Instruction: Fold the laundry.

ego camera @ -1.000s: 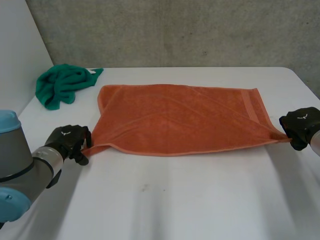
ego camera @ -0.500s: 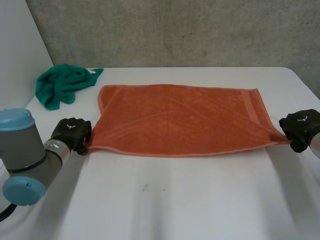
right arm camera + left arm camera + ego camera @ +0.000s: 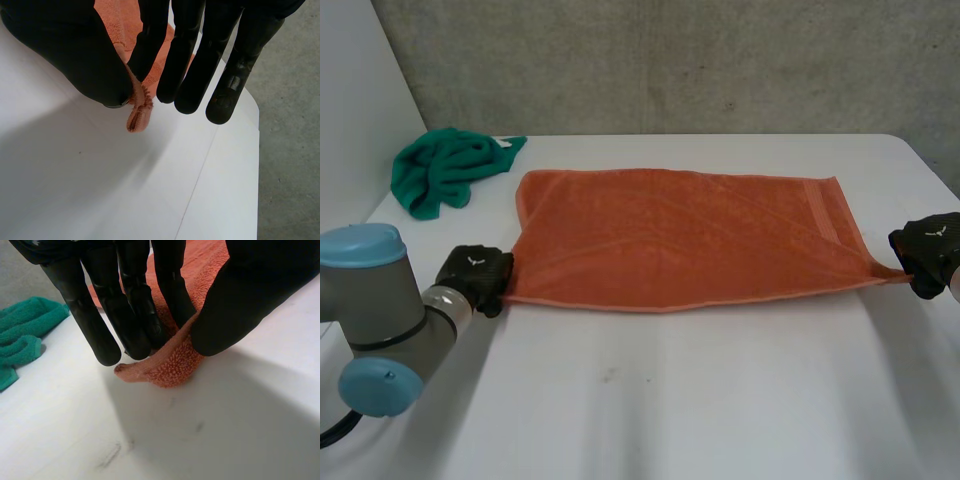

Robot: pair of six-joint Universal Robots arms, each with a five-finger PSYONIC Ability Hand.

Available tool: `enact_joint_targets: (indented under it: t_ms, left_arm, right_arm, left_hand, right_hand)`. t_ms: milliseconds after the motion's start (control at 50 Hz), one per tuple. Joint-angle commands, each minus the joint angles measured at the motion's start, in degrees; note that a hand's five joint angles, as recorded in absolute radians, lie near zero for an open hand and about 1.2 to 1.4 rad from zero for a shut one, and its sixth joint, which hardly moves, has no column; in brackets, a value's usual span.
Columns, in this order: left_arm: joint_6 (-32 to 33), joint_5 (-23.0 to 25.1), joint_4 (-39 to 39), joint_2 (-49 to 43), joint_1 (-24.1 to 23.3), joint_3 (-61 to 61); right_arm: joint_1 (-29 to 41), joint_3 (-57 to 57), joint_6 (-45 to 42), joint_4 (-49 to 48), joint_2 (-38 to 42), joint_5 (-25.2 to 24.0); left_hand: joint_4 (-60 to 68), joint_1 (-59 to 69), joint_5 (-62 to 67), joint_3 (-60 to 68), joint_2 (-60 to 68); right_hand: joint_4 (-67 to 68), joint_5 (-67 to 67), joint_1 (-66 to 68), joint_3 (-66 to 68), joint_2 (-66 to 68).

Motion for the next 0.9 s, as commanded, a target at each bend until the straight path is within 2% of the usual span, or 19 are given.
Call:
enact_joint_targets:
  t_ms: [20,120,200,260,340,380,500,540,620,680,700,780,900]
  left_arm:
    - [3.93,-4.56,-1.22,1.80,-0.02,0.83]
    - [10.61,-5.01,-5.61,12.60,0.33,-3.29]
    - [19.58,-5.18,-13.51,20.34,-0.19,-7.16]
    - [27.56,-5.27,-24.90,27.89,-0.98,-11.37]
    - [31.45,-4.92,-34.07,32.82,-2.56,-14.28]
    - [31.37,-5.01,-34.36,33.27,-3.18,-14.37]
    - [29.97,-5.18,-25.50,30.04,-4.41,-11.92]
    - [29.96,-5.27,-20.40,24.85,-4.50,-9.37]
    - [29.88,-5.36,-12.93,17.03,-4.59,-3.66]
    - [29.88,-5.36,-7.30,10.35,-5.03,1.70]
    - [29.88,-5.45,-5.98,8.60,-5.11,3.19]
    - [29.79,-5.80,-1.05,0.07,-6.08,11.01]
    - [30.05,-5.71,4.21,-9.51,-6.52,20.85]
  right_arm:
    - [0.03,-0.11,-1.13,0.93,-0.20,0.26]
    - [-0.50,0.07,-6.82,8.11,-5.89,-0.18]
    - [-5.15,1.47,-16.93,16.21,-9.95,-0.09]
    - [-8.39,4.19,-26.31,24.18,-13.27,0.26]
    - [-10.52,7.97,-34.96,31.51,-18.12,-0.18]
    - [-10.52,9.55,-35.68,31.26,-19.18,-1.05]
    - [-10.17,10.27,-32.09,25.92,-18.57,-1.58]
    - [-10.08,9.92,-29.80,22.92,-16.73,-1.67]
    - [-5.35,6.23,-24.88,14.92,-10.06,-0.53]
    - [-0.07,1.66,-22.23,10.52,-4.87,2.01]
    - [1.51,-0.52,-21.71,8.86,-2.59,4.19]
    - [3.54,-6.41,-21.00,4.64,3.29,9.91]
    - [6.00,-14.33,-20.82,-0.56,10.78,11.51]
  left_hand:
    - [12.67,14.00,14.20,13.07,12.68]
    - [12.67,14.00,14.20,13.07,12.68]
    - [12.67,14.00,14.20,13.07,12.68]
    - [12.67,14.00,14.20,13.07,12.68]
    - [12.67,14.00,14.20,13.07,12.68]
    - [12.67,14.00,14.20,13.07,12.68]
    - [12.67,14.00,14.20,13.07,12.68]
    - [12.67,14.00,14.20,13.07,12.68]
    - [12.67,14.00,14.20,13.07,12.68]
    - [12.67,14.00,14.20,13.07,12.68]
    - [12.67,14.00,14.20,13.07,12.68]
    - [12.67,14.00,14.20,13.07,12.68]
    - [12.67,14.00,14.20,13.07,12.68]
  right_hand:
    - [11.84,13.39,23.57,12.41,12.98]
    - [11.84,13.39,23.57,12.41,12.98]
    - [11.84,13.39,23.57,12.41,12.98]
    - [11.84,13.39,23.57,12.41,12.98]
    - [11.84,13.39,23.57,12.41,12.98]
    - [11.84,13.39,23.57,12.41,12.98]
    - [11.84,13.39,23.57,12.41,12.98]
    - [11.84,13.39,23.57,12.41,12.98]
    - [11.84,13.39,23.57,12.41,12.98]
    - [11.84,13.39,23.57,12.41,12.98]
    - [11.84,13.39,23.57,12.41,12.98]
    - [11.84,13.39,23.57,12.41,12.98]
    - [11.84,13.39,23.57,12.41,12.98]
